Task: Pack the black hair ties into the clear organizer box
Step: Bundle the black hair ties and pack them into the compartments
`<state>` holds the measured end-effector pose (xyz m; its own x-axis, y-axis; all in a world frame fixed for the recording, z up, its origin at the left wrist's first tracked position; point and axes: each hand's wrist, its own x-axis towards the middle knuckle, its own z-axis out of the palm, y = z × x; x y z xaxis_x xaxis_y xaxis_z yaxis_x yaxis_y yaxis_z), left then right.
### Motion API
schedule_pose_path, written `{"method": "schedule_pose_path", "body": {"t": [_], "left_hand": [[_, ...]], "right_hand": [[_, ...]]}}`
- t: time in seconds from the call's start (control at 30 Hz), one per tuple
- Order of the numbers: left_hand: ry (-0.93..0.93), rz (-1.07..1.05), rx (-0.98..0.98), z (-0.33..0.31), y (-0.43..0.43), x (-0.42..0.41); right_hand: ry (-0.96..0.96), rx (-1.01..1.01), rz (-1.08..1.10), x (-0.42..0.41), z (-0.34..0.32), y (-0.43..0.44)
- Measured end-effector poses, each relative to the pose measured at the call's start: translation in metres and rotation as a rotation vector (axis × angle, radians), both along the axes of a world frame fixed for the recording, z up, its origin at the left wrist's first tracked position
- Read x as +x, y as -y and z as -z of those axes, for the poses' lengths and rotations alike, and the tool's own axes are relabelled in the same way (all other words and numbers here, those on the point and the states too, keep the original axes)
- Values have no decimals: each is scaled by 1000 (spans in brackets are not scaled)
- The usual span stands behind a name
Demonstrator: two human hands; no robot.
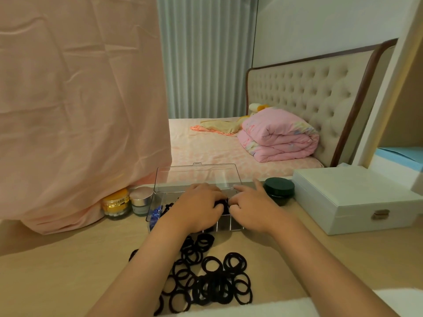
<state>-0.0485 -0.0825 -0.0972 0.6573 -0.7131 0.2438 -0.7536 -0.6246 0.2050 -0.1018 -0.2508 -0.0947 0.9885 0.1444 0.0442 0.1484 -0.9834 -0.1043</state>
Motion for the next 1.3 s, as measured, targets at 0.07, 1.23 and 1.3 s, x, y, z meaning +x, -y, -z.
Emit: {"method": "schedule_pose_path", "body": {"t": [0.07, 1.23, 1.3], "left_hand": [[45, -2, 4, 1, 2, 1], [-33, 0, -92, 4, 17, 6], [-53, -3, -81, 7, 17, 6]], "right_hand": [[-18, -25, -4, 2, 3, 0], [125, -118, -68, 4, 9, 10], [88, -122, -58, 3, 7, 8]]}}
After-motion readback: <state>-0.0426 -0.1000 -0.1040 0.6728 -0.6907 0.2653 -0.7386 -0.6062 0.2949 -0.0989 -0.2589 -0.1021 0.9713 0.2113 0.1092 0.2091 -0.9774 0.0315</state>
